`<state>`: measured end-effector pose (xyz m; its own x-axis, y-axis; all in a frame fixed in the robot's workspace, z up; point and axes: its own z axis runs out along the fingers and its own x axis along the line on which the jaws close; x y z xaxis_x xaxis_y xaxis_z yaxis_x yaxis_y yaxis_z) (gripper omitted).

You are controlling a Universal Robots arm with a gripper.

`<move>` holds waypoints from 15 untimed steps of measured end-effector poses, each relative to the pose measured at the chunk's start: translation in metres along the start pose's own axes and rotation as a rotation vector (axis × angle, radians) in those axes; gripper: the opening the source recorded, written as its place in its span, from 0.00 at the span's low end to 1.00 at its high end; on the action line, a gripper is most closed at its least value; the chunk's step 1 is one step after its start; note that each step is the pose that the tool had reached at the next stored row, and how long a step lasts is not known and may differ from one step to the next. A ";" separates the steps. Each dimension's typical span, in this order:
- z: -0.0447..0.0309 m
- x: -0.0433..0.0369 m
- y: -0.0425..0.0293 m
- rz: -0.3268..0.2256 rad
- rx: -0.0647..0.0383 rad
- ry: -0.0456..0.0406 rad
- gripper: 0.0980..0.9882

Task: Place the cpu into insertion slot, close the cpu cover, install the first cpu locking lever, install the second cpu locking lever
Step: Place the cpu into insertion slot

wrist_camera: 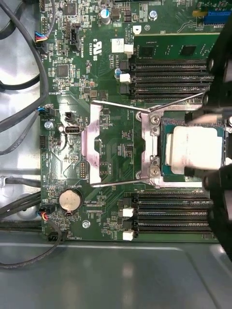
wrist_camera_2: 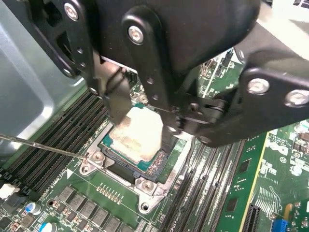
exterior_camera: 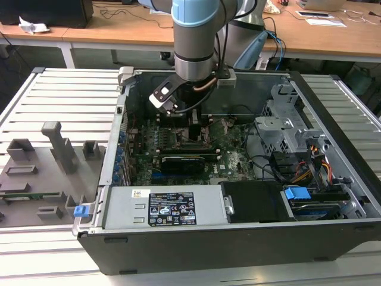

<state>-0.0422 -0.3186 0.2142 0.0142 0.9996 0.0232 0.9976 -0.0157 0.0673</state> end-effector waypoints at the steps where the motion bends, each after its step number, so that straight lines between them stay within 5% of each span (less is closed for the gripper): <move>1: 0.0003 0.0005 -0.0004 0.001 0.000 -0.0003 0.48; 3: 0.0017 0.0016 -0.0008 0.005 0.000 -0.0004 0.56; 15: 0.0142 0.0069 -0.0017 0.039 -0.001 -0.0022 0.56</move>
<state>-0.0428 -0.3113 0.2000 0.0532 0.9983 0.0236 0.9962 -0.0547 0.0671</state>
